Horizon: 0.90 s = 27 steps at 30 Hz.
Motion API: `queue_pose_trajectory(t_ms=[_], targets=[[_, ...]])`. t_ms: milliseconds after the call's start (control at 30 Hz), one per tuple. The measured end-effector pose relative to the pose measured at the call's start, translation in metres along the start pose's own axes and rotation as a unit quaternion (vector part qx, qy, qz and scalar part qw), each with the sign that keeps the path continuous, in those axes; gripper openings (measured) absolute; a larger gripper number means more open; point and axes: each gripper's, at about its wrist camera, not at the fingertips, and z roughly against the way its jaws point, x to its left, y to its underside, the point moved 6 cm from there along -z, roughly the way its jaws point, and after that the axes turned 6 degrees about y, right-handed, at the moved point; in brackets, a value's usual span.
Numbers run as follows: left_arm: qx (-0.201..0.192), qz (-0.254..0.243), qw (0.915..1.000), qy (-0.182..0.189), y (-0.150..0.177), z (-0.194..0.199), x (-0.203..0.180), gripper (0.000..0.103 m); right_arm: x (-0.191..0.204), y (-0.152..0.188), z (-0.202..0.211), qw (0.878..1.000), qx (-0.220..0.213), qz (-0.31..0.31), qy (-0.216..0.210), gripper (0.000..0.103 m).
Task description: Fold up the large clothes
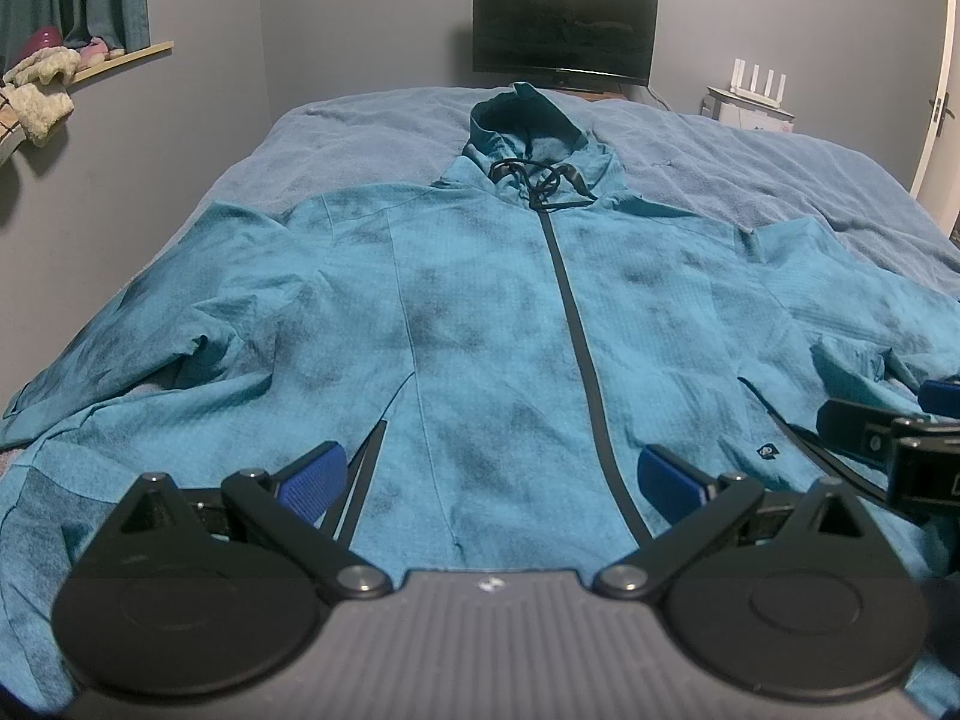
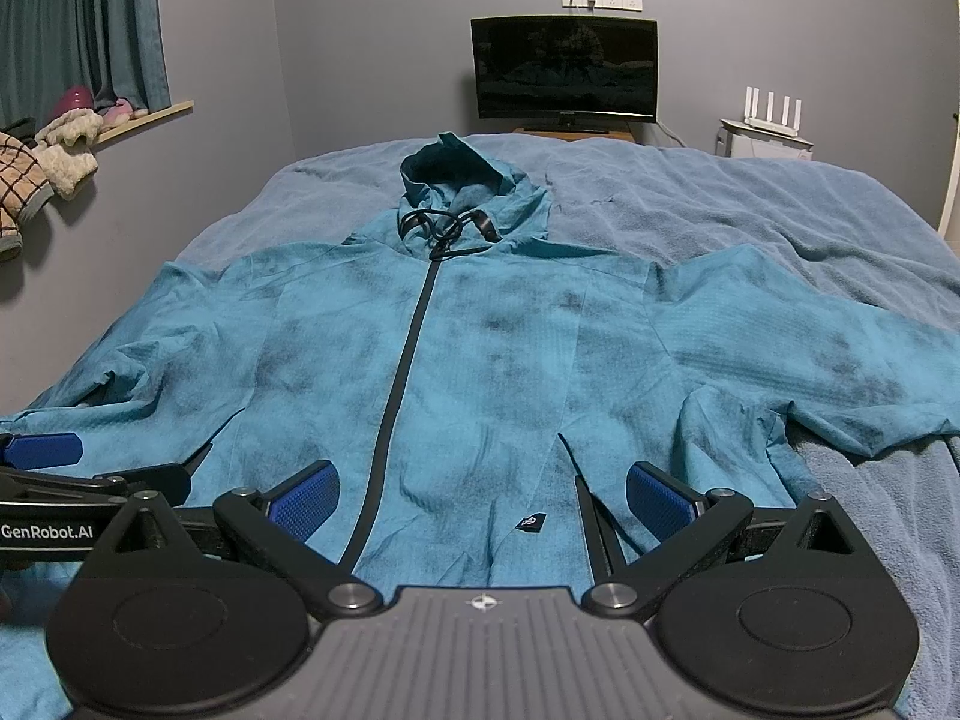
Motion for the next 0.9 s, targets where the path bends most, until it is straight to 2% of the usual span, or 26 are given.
queue_pose_trajectory(t_ms=[900], targets=[[-0.010, 0.005, 0.9999, -0.001, 0.000, 0.002, 0.005, 0.103, 0.014, 0.002, 0.001, 1.000, 0.003, 0.017, 0.003, 0.103]])
